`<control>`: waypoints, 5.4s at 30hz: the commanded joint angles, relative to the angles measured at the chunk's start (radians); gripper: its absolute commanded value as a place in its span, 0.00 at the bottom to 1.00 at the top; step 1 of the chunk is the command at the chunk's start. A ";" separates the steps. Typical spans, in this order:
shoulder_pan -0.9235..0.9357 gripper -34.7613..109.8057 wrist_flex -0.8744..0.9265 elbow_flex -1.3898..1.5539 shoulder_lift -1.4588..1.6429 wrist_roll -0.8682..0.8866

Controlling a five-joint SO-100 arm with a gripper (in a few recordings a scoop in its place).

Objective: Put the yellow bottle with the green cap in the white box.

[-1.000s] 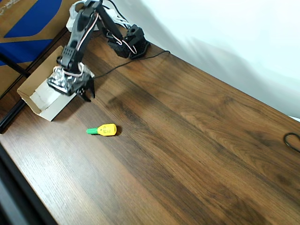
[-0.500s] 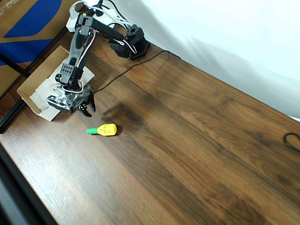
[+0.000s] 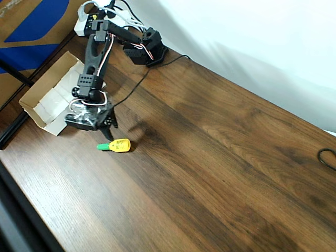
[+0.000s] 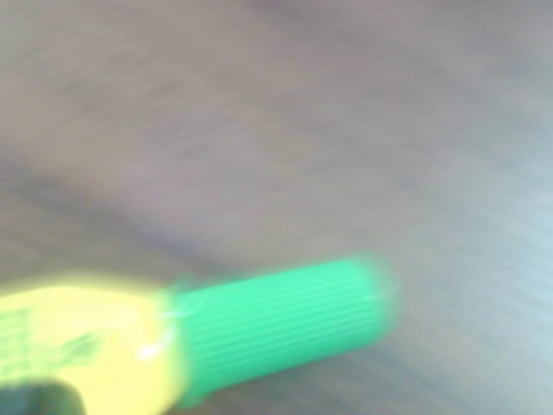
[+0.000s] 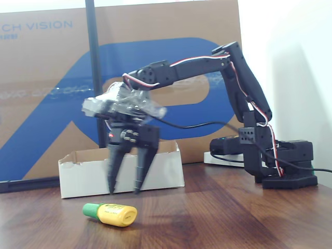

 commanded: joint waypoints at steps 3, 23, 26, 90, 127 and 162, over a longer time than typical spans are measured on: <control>-0.029 0.40 0.015 -0.003 0.066 -0.029; 0.005 0.41 0.104 -0.222 -0.060 0.043; 0.008 0.41 0.101 -0.253 -0.100 0.031; 0.318 0.24 0.031 0.026 0.379 0.224; 1.088 0.24 -0.273 0.396 0.601 0.216; 0.976 0.24 -0.330 0.540 0.749 0.202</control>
